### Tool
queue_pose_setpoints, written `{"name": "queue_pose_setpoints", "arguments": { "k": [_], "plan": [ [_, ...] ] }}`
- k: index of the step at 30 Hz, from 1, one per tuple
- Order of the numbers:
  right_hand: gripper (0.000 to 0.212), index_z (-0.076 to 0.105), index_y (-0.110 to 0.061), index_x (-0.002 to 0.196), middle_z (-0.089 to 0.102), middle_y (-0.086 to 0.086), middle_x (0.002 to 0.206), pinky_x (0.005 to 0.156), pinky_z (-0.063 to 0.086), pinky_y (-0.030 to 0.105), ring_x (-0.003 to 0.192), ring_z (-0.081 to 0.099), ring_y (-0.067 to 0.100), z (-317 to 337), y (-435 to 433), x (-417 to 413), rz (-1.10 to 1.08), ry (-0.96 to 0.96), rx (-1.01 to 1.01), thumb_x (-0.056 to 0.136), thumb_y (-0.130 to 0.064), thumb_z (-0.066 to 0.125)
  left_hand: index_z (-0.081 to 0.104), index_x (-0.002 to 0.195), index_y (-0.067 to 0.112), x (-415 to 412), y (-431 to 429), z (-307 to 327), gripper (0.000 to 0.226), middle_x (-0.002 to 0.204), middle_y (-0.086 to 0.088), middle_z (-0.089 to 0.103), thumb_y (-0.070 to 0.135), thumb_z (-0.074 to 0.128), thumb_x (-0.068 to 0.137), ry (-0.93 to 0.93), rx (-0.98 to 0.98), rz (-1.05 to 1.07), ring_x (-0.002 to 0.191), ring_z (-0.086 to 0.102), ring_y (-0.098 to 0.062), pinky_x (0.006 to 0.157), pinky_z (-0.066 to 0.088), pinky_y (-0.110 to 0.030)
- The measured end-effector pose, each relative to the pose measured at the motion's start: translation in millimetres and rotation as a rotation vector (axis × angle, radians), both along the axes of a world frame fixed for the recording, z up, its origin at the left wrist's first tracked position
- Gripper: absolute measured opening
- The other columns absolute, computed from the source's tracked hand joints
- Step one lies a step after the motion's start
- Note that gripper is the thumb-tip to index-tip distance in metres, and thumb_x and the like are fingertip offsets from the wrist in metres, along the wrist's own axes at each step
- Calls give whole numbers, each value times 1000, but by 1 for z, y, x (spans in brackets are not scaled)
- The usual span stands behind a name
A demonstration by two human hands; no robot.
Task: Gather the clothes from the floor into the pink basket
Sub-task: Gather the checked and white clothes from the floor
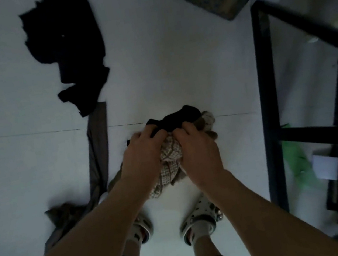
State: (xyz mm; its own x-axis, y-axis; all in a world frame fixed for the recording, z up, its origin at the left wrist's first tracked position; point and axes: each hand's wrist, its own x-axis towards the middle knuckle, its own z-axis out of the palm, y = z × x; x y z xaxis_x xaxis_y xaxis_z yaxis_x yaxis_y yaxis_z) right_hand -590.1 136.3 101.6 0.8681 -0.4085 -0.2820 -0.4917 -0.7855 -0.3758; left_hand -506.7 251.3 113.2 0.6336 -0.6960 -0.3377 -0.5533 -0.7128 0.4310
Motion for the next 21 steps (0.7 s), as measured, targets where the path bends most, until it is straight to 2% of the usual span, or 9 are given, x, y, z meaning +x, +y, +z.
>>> {"name": "queue_pose_setpoints", "arguments": {
  "k": [4, 7, 10, 13, 15, 17, 18, 19, 21],
  "plan": [
    [21, 64, -9, 94, 62, 17, 104, 47, 51, 39, 60, 59, 32, 123, 14, 25, 79, -89, -44, 75, -2, 71, 65, 113, 15, 15, 19, 124, 42, 118, -13, 60, 7, 66, 71, -94, -107, 48, 90, 61, -40, 70, 52, -40],
    [20, 65, -10, 89, 64, 15, 102, 44, 47, 33, 57, 57, 29, 219, 28, 43, 143, -177, -102, 73, -1, 71, 67, 109, 15, 27, 39, 222, 38, 116, -13, 62, 20, 47, 77, -164, -181, 117, 86, 62, -38, 67, 51, -37],
    [24, 64, -11, 95, 63, 16, 110, 50, 50, 38, 62, 58, 31, 289, 44, 61, 169, -225, -137, 73, -2, 70, 67, 108, 17, 35, 58, 295, 47, 117, -11, 62, 30, 36, 75, -230, -223, 170, 89, 61, -37, 70, 50, -38],
    [29, 63, -12, 101, 61, 15, 112, 50, 50, 38, 67, 60, 34, 379, 77, 72, 272, -321, -174, 75, -2, 70, 67, 106, 18, 35, 95, 381, 49, 118, -10, 61, 24, 33, 72, -335, -248, 257, 91, 60, -37, 66, 51, -39],
    [30, 65, -14, 100, 63, 12, 110, 46, 42, 32, 68, 61, 33, 438, 106, 76, 380, -372, -213, 73, -5, 72, 67, 105, 18, 26, 130, 435, 46, 117, -9, 62, 18, 37, 70, -436, -214, 341, 91, 61, -36, 63, 51, -37],
    [31, 66, -17, 100, 62, 9, 111, 46, 29, 29, 69, 62, 29, 468, 123, 77, 435, -354, -262, 72, -8, 75, 67, 105, 18, 20, 148, 457, 44, 117, -8, 62, 4, 54, 65, -473, -188, 400, 93, 61, -34, 60, 51, -36],
    [31, 65, -19, 101, 61, 8, 111, 47, 27, 29, 70, 62, 28, 480, 132, 75, 483, -354, -279, 73, -8, 74, 66, 105, 17, 14, 158, 467, 50, 117, -7, 61, -4, 60, 60, -477, -177, 433, 94, 61, -34, 60, 50, -36],
    [32, 64, -19, 102, 59, 7, 111, 47, 28, 30, 72, 62, 28, 498, 147, 73, 545, -362, -272, 74, -7, 72, 66, 106, 17, 4, 177, 482, 56, 118, -7, 61, -9, 63, 57, -482, -156, 488, 95, 60, -34, 60, 50, -36],
    [37, 62, -18, 107, 56, 9, 112, 47, 40, 34, 75, 61, 31, 523, 173, 70, 639, -375, -227, 75, -2, 70, 65, 109, 17, -11, 203, 502, 63, 119, -7, 60, -13, 63, 54, -521, -130, 566, 97, 59, -35, 60, 52, -39]
  ]
}}
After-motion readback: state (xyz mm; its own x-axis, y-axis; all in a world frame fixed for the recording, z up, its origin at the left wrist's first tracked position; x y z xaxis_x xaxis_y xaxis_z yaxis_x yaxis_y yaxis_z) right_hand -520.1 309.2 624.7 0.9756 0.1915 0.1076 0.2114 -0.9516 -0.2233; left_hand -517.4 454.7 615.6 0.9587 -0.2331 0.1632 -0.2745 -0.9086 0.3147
